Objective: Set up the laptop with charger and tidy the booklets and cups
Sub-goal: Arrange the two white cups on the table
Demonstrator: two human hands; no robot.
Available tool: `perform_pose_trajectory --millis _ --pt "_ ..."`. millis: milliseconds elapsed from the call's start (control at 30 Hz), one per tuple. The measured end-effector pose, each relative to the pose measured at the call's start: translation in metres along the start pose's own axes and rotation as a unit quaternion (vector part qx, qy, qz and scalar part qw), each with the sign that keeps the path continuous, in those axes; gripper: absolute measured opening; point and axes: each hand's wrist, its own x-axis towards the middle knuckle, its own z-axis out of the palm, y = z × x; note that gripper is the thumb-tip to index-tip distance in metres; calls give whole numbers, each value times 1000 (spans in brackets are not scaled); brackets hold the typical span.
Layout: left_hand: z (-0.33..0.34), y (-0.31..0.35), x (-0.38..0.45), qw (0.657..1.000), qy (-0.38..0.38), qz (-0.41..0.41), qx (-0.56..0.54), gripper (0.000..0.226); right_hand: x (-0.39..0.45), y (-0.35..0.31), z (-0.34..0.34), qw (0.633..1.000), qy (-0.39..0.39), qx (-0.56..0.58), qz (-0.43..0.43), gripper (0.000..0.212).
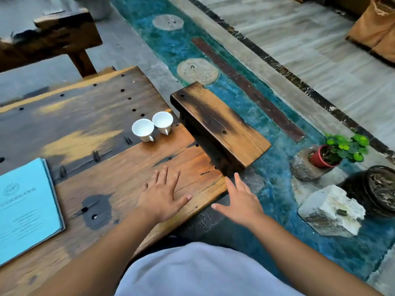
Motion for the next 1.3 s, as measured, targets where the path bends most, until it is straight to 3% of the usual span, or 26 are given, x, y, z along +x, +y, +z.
perform_pose_trajectory --millis 400,633,767,933,1100,1200,1300 --pt "-27 -40 40 985 14 -143 -93 87 117 -66 -55 988 -5 -84 -132 101" --pt "-45 -40 74 958 65 -247 -127 91 197 -98 -97 957 -14 -146 -250 98" --pt "-56 -43 101 944 97 -263 -173 92 244 -121 -123 945 -20 -147 -292 97" --pt "-65 -64 143 902 142 -278 -298 89 293 -157 -136 954 -44 -55 -291 90" --pt "-68 -91 188 860 172 -288 -384 72 326 -187 -120 963 -58 48 -260 72" --pt "-65 -112 214 800 172 -355 -452 78 343 -201 -103 970 -77 110 -204 82" --pt "-56 -125 230 797 141 -357 -467 92 355 -208 -89 967 -109 139 -181 97"
